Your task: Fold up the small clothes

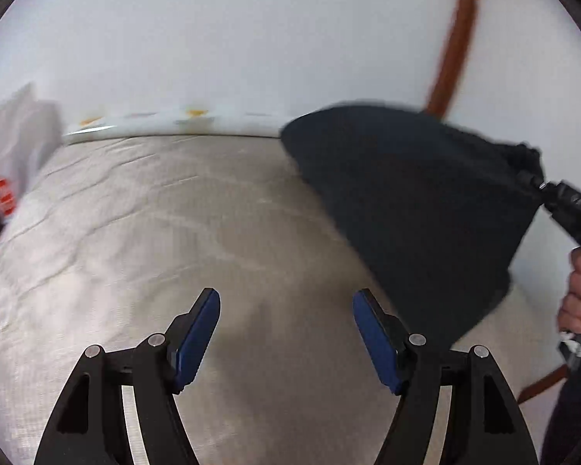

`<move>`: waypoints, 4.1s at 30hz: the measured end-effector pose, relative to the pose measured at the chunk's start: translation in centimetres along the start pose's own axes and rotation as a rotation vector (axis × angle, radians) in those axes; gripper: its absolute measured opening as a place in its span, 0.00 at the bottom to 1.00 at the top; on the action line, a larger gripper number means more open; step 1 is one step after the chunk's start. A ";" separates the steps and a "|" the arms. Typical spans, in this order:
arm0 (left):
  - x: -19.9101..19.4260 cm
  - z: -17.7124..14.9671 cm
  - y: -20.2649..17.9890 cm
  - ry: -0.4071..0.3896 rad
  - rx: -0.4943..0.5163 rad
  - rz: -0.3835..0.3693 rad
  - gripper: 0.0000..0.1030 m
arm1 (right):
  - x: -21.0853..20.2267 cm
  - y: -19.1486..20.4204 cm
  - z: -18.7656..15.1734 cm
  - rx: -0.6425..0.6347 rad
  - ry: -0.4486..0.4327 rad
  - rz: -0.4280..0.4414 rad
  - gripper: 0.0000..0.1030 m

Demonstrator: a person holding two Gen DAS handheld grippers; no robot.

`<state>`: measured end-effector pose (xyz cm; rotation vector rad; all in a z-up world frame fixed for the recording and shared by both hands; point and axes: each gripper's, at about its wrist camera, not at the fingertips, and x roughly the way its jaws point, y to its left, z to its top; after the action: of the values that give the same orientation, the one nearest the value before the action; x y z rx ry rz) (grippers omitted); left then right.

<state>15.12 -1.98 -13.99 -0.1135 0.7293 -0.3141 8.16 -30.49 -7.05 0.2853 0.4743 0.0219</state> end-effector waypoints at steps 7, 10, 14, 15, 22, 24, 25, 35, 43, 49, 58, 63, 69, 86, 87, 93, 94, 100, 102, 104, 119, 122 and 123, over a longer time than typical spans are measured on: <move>4.0 -1.1 -7.9 0.074 0.152 -0.098 0.70 | 0.9 -13.3 -4.9 0.212 0.102 -0.076 0.10; 5.1 -2.1 -9.9 0.105 0.187 -0.122 0.70 | 1.5 -15.5 -7.0 0.255 0.148 -0.059 0.14; 5.4 -2.4 -11.1 0.101 0.188 -0.106 0.70 | 0.5 -15.5 -7.1 0.212 0.117 -0.111 0.28; 5.4 -2.3 -11.1 0.103 0.175 -0.108 0.70 | 0.3 -15.6 -6.8 0.198 0.111 -0.119 0.35; 4.3 -2.9 -10.3 0.127 0.117 -0.157 0.70 | 2.0 -15.7 -6.6 0.191 0.146 -0.071 0.43; 4.0 -3.2 -10.8 0.119 0.139 -0.149 0.70 | 2.9 -15.5 -6.7 0.184 0.168 -0.104 0.42; 4.0 -3.2 -11.2 0.120 0.154 -0.150 0.70 | 3.4 -15.3 -6.8 0.182 0.175 -0.122 0.41; 7.4 -3.5 -15.4 0.123 0.274 -0.086 0.59 | 3.9 -16.0 -7.8 0.225 0.208 -0.139 0.28; 6.6 -2.4 -13.5 0.053 0.247 -0.053 0.18 | 4.7 -15.1 -7.5 0.215 0.207 -0.102 0.14; 4.8 -1.3 -7.8 0.021 0.144 -0.019 0.16 | 6.7 -11.2 -7.4 0.203 0.240 -0.036 0.12; 0.2 -2.1 4.5 -0.012 0.011 0.093 0.15 | 12.1 1.1 -7.6 0.116 0.321 0.124 0.11; -1.0 -3.6 8.1 0.004 -0.013 0.091 0.15 | 11.1 5.9 -7.7 0.061 0.279 0.205 0.11; -0.7 -4.0 7.4 0.019 -0.007 0.083 0.16 | 6.4 5.7 -9.6 0.025 0.244 0.187 0.10; -6.5 -2.4 6.0 -0.034 0.044 0.059 0.51 | 7.5 7.8 -5.5 -0.122 0.229 0.117 0.32; -6.0 -1.7 5.8 -0.034 0.051 0.069 0.51 | 8.3 8.0 -5.7 -0.140 0.254 0.113 0.32; -1.2 -0.7 6.1 0.060 0.031 0.101 0.54 | 10.1 6.1 -8.0 -0.141 0.300 0.058 0.03; -0.5 -1.0 6.2 0.085 0.034 0.106 0.54 | 9.5 5.3 -8.2 -0.119 0.281 0.060 0.03; -0.1 -1.4 6.1 0.093 0.026 0.125 0.54 | 8.0 5.7 -8.6 -0.150 0.272 0.025 0.03; -0.3 -1.5 6.2 0.096 0.006 0.121 0.54 | 7.7 6.0 -7.8 -0.136 0.260 0.030 0.04; -0.6 -1.6 6.2 0.096 0.002 0.128 0.54 | 7.9 6.1 -7.2 -0.122 0.258 0.040 0.07; -7.5 -2.1 3.8 0.022 -0.025 0.200 0.54 | 5.6 6.8 -6.3 -0.118 0.263 -0.099 0.08; -9.5 -2.2 2.6 0.006 -0.041 0.194 0.60 | 1.6 7.4 -5.9 -0.135 0.255 -0.111 0.46; -10.2 -2.3 2.2 0.001 -0.046 0.193 0.62 | 0.6 7.6 -5.8 -0.132 0.251 -0.106 0.57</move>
<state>6.96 3.40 -9.68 -0.0854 0.7428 -0.1135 6.43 -21.58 -10.12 0.1274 0.7335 -0.0149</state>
